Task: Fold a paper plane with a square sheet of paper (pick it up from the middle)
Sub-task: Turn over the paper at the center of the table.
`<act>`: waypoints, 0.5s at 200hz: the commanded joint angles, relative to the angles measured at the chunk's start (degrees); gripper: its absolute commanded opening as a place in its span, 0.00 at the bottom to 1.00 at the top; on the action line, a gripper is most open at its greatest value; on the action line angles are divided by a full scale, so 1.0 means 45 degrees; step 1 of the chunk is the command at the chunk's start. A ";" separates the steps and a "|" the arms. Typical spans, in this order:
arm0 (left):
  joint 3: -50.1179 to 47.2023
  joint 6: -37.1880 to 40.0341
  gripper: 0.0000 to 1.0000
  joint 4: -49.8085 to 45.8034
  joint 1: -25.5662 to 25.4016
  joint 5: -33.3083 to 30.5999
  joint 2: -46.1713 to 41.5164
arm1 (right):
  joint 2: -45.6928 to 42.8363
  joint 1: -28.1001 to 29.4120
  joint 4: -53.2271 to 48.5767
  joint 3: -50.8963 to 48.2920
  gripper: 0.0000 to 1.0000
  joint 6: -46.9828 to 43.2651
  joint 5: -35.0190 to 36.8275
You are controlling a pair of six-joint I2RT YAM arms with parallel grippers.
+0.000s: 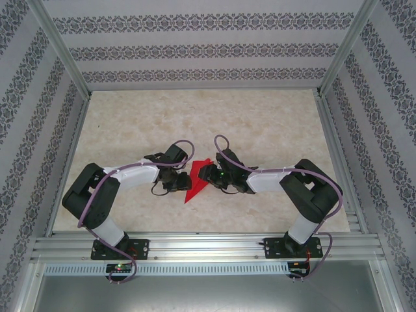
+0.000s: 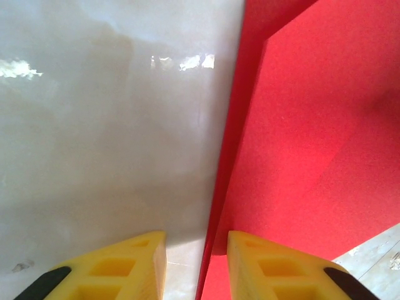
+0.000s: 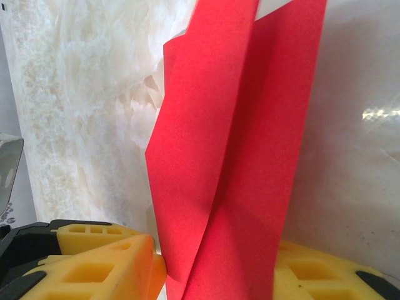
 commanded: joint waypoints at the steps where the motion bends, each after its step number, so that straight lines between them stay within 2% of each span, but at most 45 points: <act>1: -0.0398 -0.0300 0.32 0.2050 -0.0185 0.1579 0.0327 | 0.0224 0.0162 0.0380 0.0338 0.46 -0.0003 -0.0043; 56: -0.0530 -0.0273 0.31 0.2190 -0.0074 0.1660 0.0386 | 0.0275 0.0161 0.0506 0.0253 0.46 0.0034 0.0010; 100: -0.1085 -0.0662 0.32 0.3127 0.0238 0.2233 0.0137 | 0.0778 0.0201 0.0872 0.0583 0.46 0.0142 -0.0159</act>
